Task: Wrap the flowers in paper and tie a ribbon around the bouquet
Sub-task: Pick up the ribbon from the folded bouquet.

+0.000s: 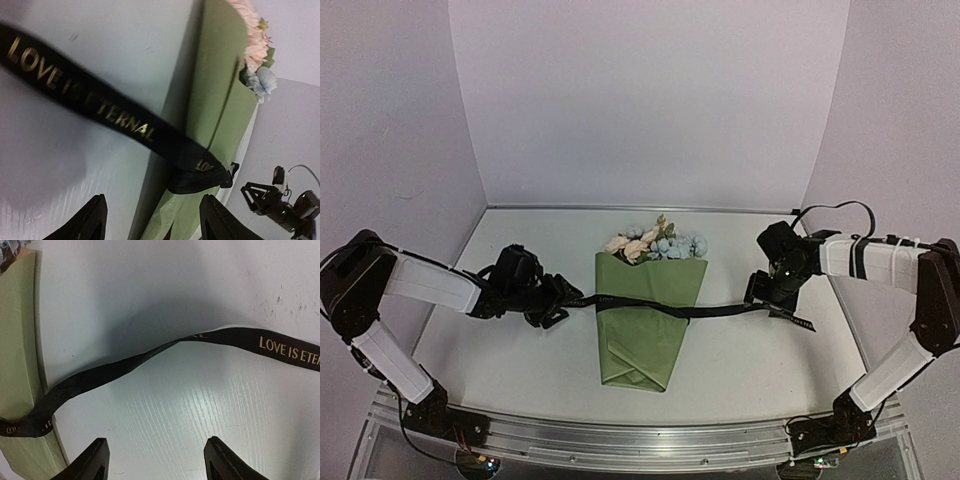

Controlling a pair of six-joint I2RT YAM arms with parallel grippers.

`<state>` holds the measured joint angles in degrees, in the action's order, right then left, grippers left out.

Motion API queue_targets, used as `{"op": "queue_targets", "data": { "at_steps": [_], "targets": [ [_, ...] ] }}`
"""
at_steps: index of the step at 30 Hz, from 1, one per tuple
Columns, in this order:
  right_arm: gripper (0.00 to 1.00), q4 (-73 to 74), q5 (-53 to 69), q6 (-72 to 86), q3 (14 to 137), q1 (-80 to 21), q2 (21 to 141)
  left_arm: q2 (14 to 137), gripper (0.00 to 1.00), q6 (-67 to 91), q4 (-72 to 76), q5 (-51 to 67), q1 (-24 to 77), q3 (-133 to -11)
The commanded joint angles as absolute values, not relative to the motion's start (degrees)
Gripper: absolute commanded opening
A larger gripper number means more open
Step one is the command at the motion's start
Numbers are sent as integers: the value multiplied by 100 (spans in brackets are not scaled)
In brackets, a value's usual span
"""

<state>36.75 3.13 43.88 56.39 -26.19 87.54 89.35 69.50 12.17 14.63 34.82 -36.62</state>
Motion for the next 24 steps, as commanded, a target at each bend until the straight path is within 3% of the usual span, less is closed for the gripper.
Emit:
{"op": "queue_targets", "data": {
  "at_steps": [1,11,24],
  "targets": [
    [68,2894,356,5124,5265,-2679,8398,9219,67,9087,3518,1116,3793,-3198],
    [68,2249,362,5613,4811,-2748,8184,9961,70,11041,4941,130,4053,-2906],
    [68,1806,578,6104,4634,-2826,8355,10748,57,11619,5548,-165,4096,-3213]
  ]
}}
